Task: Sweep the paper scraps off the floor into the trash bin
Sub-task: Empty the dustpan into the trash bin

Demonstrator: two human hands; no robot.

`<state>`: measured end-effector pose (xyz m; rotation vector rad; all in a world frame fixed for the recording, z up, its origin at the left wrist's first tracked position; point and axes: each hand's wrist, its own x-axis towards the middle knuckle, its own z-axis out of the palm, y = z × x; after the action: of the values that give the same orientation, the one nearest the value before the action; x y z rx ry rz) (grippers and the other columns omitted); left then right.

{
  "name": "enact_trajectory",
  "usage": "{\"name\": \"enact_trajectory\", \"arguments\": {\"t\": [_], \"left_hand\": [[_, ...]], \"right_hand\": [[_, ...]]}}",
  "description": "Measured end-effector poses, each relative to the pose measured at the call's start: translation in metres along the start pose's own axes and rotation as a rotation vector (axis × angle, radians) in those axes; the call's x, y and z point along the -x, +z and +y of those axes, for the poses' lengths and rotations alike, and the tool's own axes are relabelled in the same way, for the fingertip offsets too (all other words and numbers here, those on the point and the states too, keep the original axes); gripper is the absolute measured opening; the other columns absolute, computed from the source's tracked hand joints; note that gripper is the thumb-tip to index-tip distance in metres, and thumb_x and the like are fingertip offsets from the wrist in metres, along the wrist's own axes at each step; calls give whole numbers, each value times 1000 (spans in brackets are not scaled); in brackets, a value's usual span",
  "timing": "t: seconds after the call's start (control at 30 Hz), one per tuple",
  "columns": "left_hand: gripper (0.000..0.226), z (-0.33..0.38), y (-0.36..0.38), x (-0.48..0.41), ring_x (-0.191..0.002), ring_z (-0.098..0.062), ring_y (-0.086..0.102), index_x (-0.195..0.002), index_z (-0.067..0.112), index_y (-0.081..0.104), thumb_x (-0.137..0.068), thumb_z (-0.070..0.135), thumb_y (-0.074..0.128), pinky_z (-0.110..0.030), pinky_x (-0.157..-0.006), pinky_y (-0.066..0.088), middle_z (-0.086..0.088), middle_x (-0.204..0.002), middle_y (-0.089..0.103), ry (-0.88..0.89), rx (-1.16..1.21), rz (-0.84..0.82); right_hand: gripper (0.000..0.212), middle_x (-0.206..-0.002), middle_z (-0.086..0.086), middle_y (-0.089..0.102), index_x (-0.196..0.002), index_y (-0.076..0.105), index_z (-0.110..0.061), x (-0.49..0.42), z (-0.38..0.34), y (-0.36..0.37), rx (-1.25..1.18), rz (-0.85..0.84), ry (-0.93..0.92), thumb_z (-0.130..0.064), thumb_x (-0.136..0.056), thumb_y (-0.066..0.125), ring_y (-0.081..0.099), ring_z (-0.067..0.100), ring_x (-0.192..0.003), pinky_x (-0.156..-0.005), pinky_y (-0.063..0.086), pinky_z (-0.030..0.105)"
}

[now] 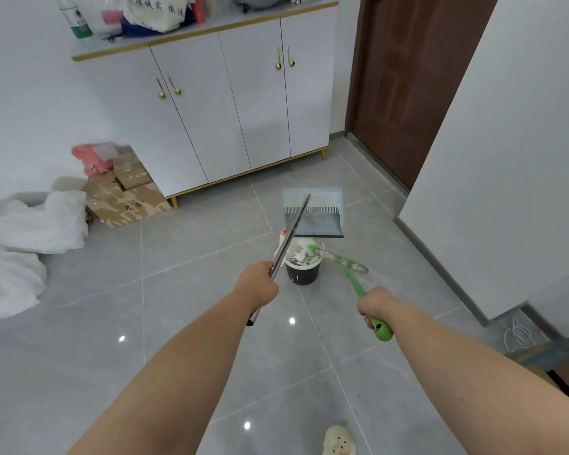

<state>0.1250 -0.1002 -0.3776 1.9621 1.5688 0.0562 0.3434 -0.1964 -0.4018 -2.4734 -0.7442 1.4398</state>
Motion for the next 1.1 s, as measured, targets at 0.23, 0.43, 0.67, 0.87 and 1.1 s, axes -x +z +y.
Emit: {"name": "enact_trajectory", "arguments": {"t": [0.23,0.43,0.67,0.87,1.1], "left_hand": [[29,16,-15,5,-48,-21,41,-98,12,56,-82,-11,50,-23,-41,38,-7,-63,46,-220,617,-6],[22,17,-48,-1,-28,-10,41,-68,5,44,-85,-9,47,-11,-33,31,-10,-60,41,-337,976,-115],[29,53,-87,-8,-42,-9,42,-97,18,51,-88,-7,39,-9,-33,28,-6,-64,39,-269,1018,-330],[33,110,-91,-31,-34,-4,38,-109,9,55,-89,-5,33,-12,-30,22,-2,-51,44,-217,704,-504],[25,185,-44,-62,-27,-5,41,-107,12,54,-90,-2,42,-9,-33,30,-5,-61,41,-129,262,-591]], "right_hand": [[18,-58,15,49,-71,43,0,12,-3,7,33,7,-11,1,-89,43,47,21,-42,-40,36,22],[20,-56,15,49,-72,42,2,29,-5,3,46,30,-7,0,-91,44,48,21,-41,-41,37,23],[14,-73,12,47,-104,38,-7,40,-13,-29,-266,19,19,3,-95,37,50,18,-51,-32,39,14],[23,-59,8,45,-79,46,-10,37,-7,-79,-615,-86,118,-5,-96,30,44,9,-21,-31,34,8],[23,-55,14,52,-74,44,-9,24,6,-116,-848,-223,13,-21,-92,37,49,14,-26,-36,39,11]]}}
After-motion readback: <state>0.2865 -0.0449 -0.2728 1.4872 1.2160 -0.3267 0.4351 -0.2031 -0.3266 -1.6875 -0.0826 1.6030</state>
